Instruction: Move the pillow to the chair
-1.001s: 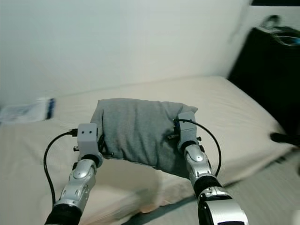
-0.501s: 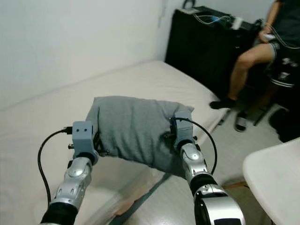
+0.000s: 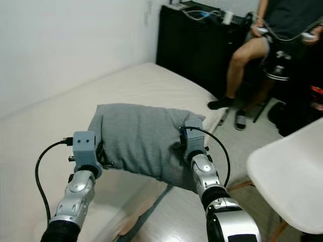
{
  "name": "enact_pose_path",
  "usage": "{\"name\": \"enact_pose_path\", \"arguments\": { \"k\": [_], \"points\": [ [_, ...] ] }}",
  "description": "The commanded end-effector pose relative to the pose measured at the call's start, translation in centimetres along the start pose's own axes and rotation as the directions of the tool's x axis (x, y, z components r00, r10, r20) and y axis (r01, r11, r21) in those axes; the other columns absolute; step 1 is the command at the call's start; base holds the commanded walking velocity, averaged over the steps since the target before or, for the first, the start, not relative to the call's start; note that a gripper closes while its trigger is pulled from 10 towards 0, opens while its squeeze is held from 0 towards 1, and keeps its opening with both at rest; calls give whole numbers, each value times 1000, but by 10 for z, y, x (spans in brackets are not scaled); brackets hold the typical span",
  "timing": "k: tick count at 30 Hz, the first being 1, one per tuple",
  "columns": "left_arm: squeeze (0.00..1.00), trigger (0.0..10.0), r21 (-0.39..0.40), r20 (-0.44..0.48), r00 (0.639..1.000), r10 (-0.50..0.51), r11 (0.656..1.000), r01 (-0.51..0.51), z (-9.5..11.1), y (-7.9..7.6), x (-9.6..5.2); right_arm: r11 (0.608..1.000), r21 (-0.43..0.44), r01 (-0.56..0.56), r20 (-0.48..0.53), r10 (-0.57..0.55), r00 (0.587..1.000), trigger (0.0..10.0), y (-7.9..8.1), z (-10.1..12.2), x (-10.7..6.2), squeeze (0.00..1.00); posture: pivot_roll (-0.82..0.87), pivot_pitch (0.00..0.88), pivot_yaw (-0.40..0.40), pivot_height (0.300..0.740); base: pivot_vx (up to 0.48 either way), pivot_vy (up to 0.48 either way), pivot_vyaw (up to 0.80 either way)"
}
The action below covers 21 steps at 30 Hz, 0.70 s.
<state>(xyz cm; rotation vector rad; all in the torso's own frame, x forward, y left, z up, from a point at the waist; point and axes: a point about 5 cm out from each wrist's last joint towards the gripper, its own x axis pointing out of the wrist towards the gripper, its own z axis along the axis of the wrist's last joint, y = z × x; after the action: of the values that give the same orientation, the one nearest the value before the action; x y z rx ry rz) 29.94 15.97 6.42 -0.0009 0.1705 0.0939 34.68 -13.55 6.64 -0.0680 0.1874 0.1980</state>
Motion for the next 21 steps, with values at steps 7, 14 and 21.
{"name": "enact_pose_path", "arguments": {
  "k": [7,14,21],
  "points": [
    [0,10000,4,49,998,-44,999,44,12,-14,2,999,-27,-28,10,29,1000,10000,6,6,4,0,22,0,-116,740,0,0,-800],
    [0,10000,-5,40,999,-37,999,37,12,-11,4,999,-26,-26,4,26,1000,10000,7,7,5,0,16,0,-96,740,0,0,-800],
    [0,10000,-7,33,998,-48,999,48,12,-12,5,999,-27,-18,3,18,1000,10000,6,8,5,0,11,0,-90,740,0,0,-800]
  ]
}}
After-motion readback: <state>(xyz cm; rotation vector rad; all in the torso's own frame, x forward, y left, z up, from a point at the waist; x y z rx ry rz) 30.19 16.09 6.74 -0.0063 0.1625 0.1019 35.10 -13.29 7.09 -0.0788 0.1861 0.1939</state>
